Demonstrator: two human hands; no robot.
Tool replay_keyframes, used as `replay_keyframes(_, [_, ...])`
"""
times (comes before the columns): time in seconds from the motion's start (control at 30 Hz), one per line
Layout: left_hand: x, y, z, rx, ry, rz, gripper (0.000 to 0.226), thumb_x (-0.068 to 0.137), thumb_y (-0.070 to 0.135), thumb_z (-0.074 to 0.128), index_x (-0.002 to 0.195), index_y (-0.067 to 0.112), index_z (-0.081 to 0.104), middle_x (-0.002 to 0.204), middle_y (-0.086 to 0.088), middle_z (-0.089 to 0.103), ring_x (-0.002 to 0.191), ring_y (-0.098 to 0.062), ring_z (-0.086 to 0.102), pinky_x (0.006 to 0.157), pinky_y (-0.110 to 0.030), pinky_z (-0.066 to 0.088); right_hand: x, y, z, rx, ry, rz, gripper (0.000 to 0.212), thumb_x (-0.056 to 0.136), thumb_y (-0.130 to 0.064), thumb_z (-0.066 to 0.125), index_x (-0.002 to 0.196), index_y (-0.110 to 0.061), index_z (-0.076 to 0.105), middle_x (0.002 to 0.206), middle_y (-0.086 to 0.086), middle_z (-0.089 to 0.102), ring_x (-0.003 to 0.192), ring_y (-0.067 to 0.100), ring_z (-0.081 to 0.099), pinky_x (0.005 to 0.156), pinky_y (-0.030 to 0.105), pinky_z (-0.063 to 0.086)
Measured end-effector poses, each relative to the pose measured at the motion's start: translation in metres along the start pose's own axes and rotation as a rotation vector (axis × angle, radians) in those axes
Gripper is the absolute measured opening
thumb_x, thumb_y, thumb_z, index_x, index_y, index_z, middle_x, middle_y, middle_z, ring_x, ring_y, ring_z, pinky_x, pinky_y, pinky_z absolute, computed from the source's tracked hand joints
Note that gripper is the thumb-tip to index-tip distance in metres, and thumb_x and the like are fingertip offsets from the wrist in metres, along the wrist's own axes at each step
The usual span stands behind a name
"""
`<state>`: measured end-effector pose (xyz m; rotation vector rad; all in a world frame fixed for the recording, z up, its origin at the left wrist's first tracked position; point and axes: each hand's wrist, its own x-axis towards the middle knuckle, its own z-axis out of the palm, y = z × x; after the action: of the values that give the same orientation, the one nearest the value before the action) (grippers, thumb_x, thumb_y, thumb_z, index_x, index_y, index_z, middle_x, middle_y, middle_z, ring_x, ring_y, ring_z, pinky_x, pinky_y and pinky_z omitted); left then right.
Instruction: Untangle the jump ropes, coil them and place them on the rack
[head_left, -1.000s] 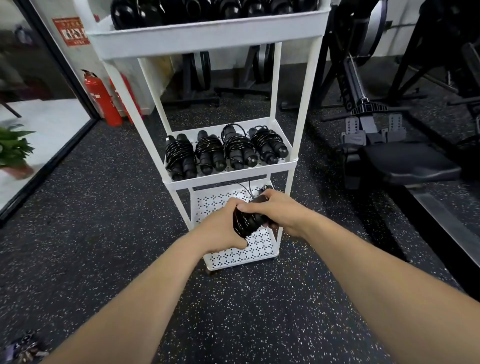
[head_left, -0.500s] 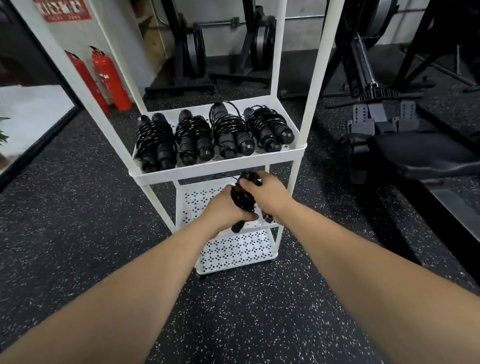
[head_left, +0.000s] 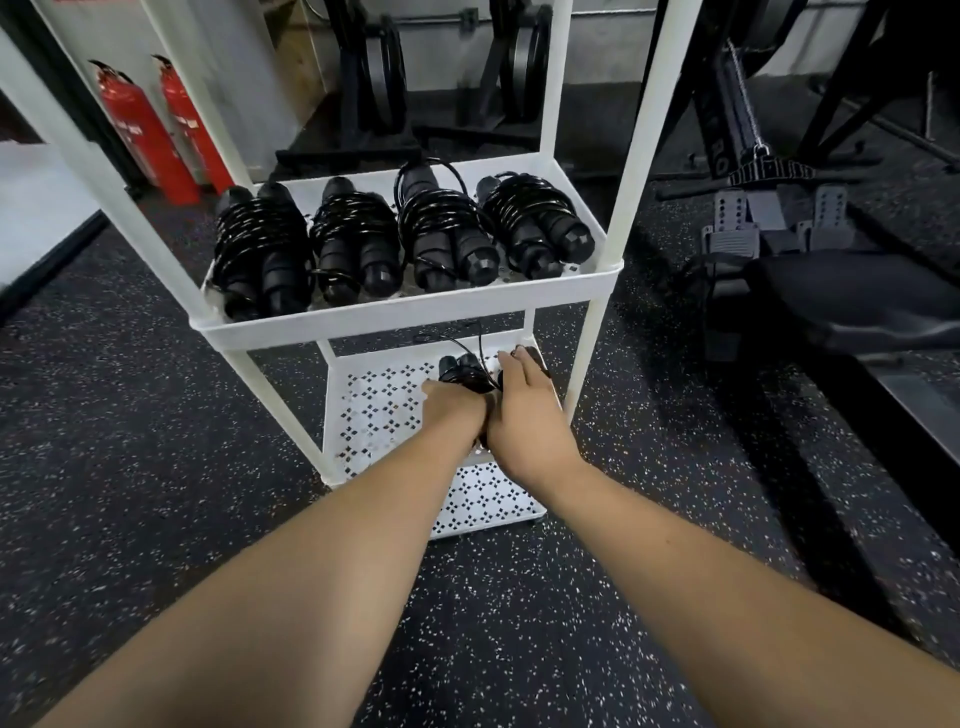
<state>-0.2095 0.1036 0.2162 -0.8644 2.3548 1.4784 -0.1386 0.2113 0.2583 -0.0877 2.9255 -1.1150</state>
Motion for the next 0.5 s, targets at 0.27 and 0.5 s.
replay_keyframes(0.27, [-0.014, -0.003, 0.013, 0.373, 0.112, 0.127, 0.103, 0.087, 0.064, 0.073, 0.160, 0.007, 0.027, 0.158, -0.014, 0.034, 0.146, -0.035, 0.037, 0.112, -0.053, 0.043, -0.034, 0.042, -0.024, -0.067, 0.322, -0.197, 0.020, 0.094, -0.012, 0.066, 0.103, -0.022, 0.051, 0.106, -0.007, 0.049, 0.095, 0.017, 0.050, 0.079, 0.040, 0.049])
replay_keyframes(0.5, [-0.005, -0.029, 0.013, 0.533, 0.080, 0.661, 0.086, 0.104, 0.065, 0.048, 0.171, 0.032, 0.005, 0.179, 0.004, 0.004, 0.165, -0.022, 0.001, 0.131, -0.058, 0.018, -0.023, 0.051, -0.040, 0.341, 0.430, 0.126, 0.027, 0.100, -0.008, 0.051, 0.121, -0.024, 0.053, 0.120, -0.007, 0.053, 0.097, 0.007, 0.054, 0.086, 0.030, 0.044])
